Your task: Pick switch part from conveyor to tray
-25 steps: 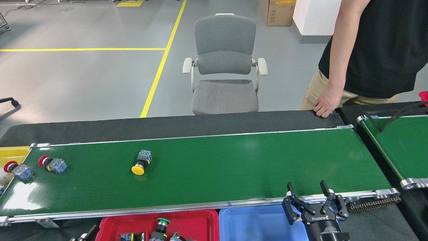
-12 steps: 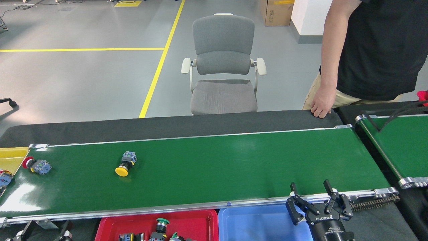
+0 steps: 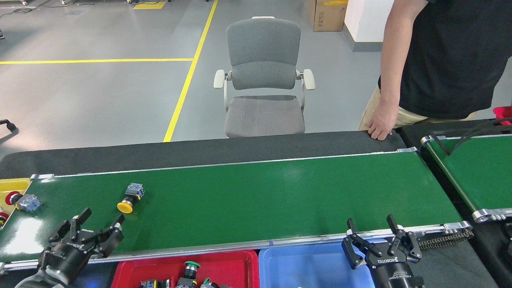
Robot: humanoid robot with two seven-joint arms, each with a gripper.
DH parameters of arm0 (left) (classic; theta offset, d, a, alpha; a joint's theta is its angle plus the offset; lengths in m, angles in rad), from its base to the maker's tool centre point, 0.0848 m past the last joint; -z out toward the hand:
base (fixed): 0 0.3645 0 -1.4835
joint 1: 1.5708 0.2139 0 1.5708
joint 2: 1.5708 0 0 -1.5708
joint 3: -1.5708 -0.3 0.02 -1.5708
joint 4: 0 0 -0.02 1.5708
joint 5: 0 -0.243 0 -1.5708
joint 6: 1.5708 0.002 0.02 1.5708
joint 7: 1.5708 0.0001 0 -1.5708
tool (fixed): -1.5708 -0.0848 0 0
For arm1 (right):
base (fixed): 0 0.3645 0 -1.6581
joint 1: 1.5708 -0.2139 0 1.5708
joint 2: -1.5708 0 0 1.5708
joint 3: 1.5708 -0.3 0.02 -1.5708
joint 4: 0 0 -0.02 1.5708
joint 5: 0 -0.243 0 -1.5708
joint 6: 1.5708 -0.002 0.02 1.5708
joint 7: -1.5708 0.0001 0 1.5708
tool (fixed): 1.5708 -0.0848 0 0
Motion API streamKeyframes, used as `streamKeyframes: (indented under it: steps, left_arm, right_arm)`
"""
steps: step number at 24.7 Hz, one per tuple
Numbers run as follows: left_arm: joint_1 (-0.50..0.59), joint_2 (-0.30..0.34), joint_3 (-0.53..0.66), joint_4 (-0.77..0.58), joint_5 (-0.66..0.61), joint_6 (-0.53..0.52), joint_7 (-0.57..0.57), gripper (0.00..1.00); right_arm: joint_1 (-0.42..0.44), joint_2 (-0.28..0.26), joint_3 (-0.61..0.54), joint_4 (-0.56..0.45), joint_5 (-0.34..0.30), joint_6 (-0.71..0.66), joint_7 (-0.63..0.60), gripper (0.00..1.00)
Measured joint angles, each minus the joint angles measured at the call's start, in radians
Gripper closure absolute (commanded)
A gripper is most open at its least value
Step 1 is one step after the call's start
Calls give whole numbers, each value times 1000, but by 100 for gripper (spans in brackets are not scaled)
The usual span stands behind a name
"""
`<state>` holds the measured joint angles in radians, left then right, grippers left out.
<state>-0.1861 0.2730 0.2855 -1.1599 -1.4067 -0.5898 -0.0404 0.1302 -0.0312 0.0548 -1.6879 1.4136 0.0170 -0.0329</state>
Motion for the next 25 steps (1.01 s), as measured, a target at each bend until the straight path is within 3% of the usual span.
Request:
streamKeyframes:
  steps: [6, 11, 12, 13, 14, 16, 18, 20, 25]
  left_arm:
    - [-32, 0, -52, 49, 0, 33, -1, 0]
    - [-113, 1, -107, 165, -1, 125, -1, 2]
    - [-130, 3, -114, 188, -1, 146, 1, 8]
    - [-142, 5, -116, 207, -1, 161, 4, 25]
    - [-149, 8, -117, 219, -1, 169, 7, 48]
    - [-150, 11, -118, 235, -1, 178, 18, 76]
    - [-149, 11, -119, 248, -1, 179, 32, 87]
    - [-142, 15, -134, 250, -1, 180, 61, 92]
    - [-68, 17, -208, 143, 1, 152, 126, 94]
  right_arm:
    - [-1, -2, 0, 1, 0, -2, 0, 0]
    - [-1, -2, 0, 1, 0, -2, 1, 0]
    - [-1, -2, 1, 1, 0, -2, 1, 0]
    - [-1, -3, 1, 1, 0, -3, 1, 0]
    - [-1, -4, 1, 1, 0, -3, 1, 0]
    - [-1, -4, 1, 1, 0, -2, 1, 0]
    - [-1, -4, 1, 1, 0, -3, 2, 0]
    - [-1, -4, 1, 1, 0, -3, 3, 0]
    - [-1, -4, 1, 1, 0, -5, 5, 0]
